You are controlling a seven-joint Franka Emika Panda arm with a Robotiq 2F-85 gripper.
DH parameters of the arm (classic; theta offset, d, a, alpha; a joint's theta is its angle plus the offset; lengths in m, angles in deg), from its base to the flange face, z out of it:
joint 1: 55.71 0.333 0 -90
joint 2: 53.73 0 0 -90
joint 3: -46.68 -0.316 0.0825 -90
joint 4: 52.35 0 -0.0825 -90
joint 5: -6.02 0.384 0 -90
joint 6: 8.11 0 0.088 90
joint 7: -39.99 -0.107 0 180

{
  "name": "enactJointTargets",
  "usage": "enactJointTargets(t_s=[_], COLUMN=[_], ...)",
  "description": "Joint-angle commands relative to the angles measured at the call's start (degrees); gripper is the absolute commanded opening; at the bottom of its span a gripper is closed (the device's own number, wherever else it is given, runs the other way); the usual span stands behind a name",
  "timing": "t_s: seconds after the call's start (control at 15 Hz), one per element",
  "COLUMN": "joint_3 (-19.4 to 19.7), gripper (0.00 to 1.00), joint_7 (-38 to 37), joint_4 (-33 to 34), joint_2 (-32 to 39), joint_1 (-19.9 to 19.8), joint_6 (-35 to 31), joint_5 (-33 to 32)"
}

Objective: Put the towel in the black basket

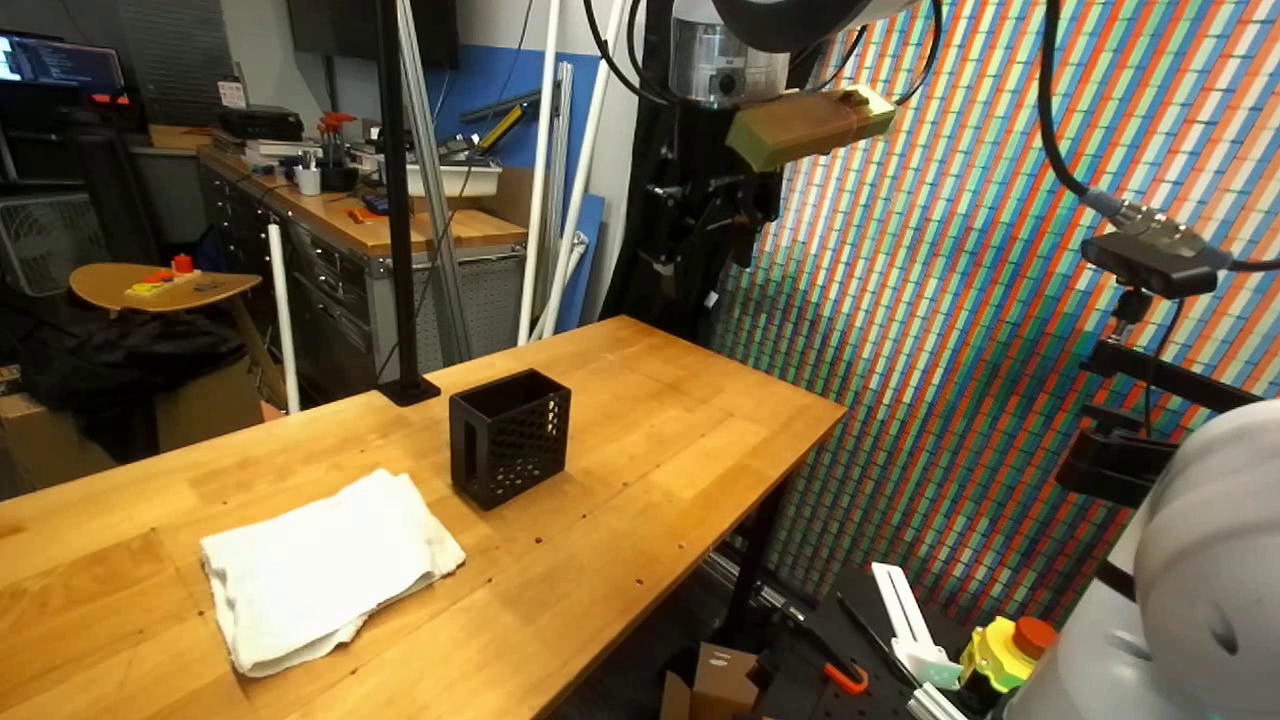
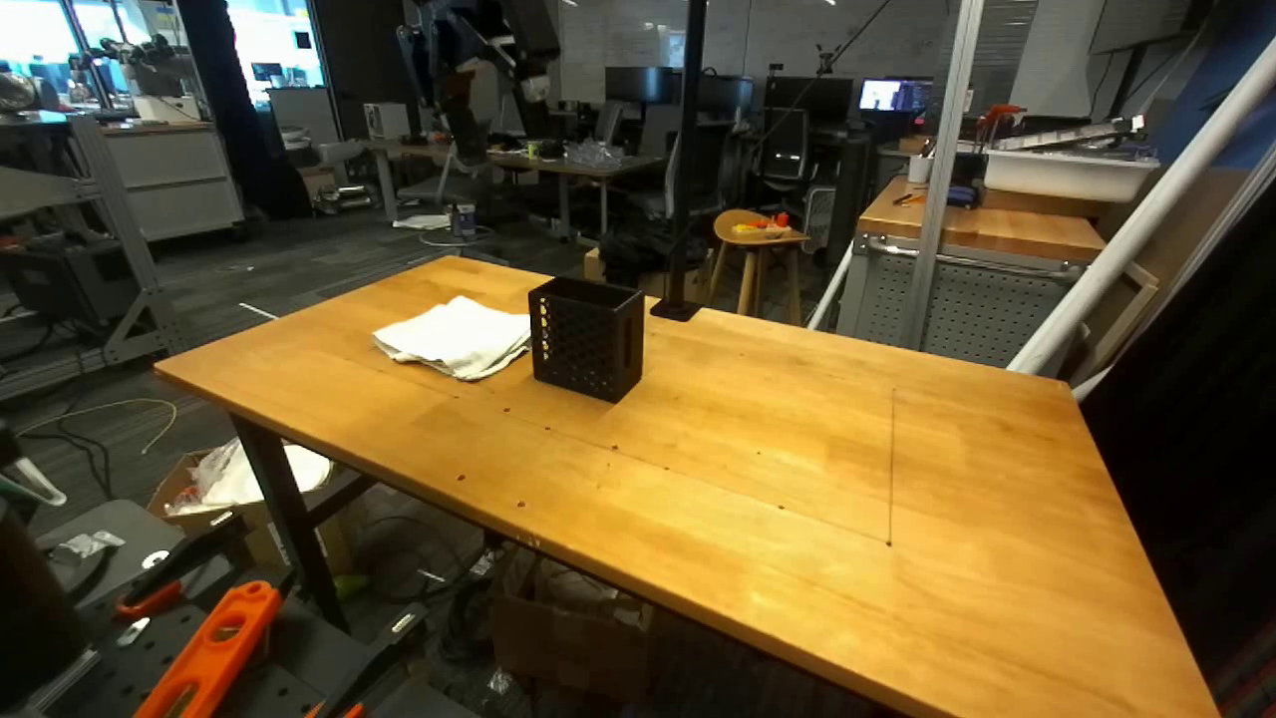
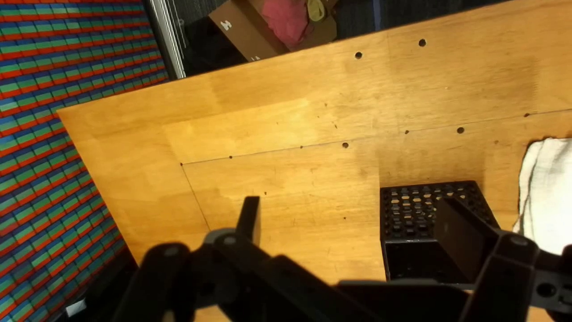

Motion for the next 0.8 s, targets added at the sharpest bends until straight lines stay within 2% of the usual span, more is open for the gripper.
enactJointTargets(t_s=[0.0, 0.33, 0.73], joint_3=[1.1, 1.4, -1.5], gripper=[1.00, 1.00, 1.00], joint_7=[-0.4, -1.3, -12.5], joint_4=[0.9, 7.9, 19.9], joint_2=[1.0, 9.2, 20.9], joint_1=[1.0, 1.4, 2.7], joint_6=[0.1, -2.1, -1.1], joint_5=[-0.5, 0.4, -0.6])
